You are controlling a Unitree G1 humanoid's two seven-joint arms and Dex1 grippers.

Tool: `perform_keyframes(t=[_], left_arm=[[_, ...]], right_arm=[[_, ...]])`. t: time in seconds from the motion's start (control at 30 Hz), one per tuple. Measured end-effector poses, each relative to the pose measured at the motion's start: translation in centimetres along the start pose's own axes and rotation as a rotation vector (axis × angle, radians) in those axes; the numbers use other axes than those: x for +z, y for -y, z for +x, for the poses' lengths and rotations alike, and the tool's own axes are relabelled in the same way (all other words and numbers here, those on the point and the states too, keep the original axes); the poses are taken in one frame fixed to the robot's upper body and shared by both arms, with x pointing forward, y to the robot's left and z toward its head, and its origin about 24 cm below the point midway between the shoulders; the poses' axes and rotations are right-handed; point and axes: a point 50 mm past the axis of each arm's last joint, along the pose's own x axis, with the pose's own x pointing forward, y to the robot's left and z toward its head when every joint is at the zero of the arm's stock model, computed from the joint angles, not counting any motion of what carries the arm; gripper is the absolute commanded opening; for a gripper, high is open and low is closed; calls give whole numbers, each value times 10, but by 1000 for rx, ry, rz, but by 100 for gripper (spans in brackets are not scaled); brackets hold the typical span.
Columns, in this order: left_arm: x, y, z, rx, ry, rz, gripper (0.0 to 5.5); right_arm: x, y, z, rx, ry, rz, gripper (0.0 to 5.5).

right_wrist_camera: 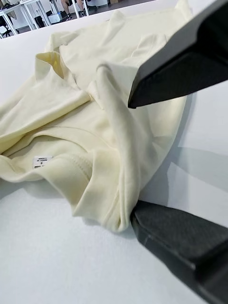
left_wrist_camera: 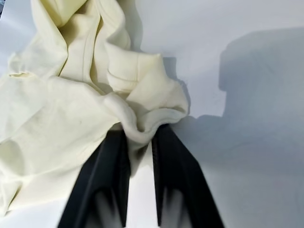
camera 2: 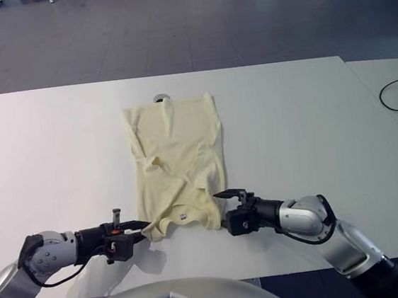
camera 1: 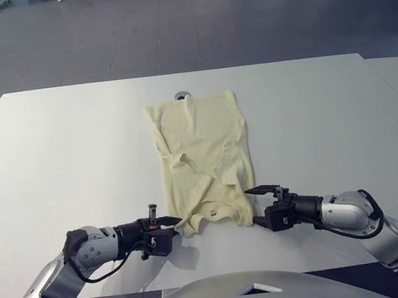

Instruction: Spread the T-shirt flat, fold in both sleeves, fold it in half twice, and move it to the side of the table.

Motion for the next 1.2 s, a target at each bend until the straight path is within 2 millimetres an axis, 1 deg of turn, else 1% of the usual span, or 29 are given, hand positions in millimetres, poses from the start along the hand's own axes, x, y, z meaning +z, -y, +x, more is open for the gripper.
perform_keyframes(t=[0.03,0.07,0.13,0.2,0.4,0.43,0.57,0.73,0.83,0.97,1.07,1.2], left_arm=[[-1,0,0,2,-2,-3,3],[-2,-1,0,5,-3,-4,0],[-3,-3,0,8,-7,-1,0],[-4,-4,-1,-2,-4,-8,0],[-12,-11,-8,-33,-10,-16,0],[-13,-12,-8,-36,-11,-18,0],[-13,-12,-9,-46,-8,-21,0],[-14,-13,-10,-63,-2,-24,0],[-14,-14,-11,-71,-2,-20,0],[-17,-18,-15,-92,-3,-58,0],[-21,-25,-22,-116,-7,-120,0],[-11,-32,-27,-151,55,-212,0]], right_arm=[[0,0,0,2,0,1,267],[0,-1,0,3,0,2,249],[0,-2,0,7,1,6,224],[0,-4,1,12,1,12,180],[2,-9,1,26,5,19,79],[2,-10,2,28,5,16,55],[3,-12,7,25,17,18,1],[1,-10,10,10,20,25,1],[-1,-9,8,6,10,32,1],[-4,-8,-5,36,-2,165,1],[1,-4,-15,78,20,281,1],[10,8,-17,91,66,358,1]])
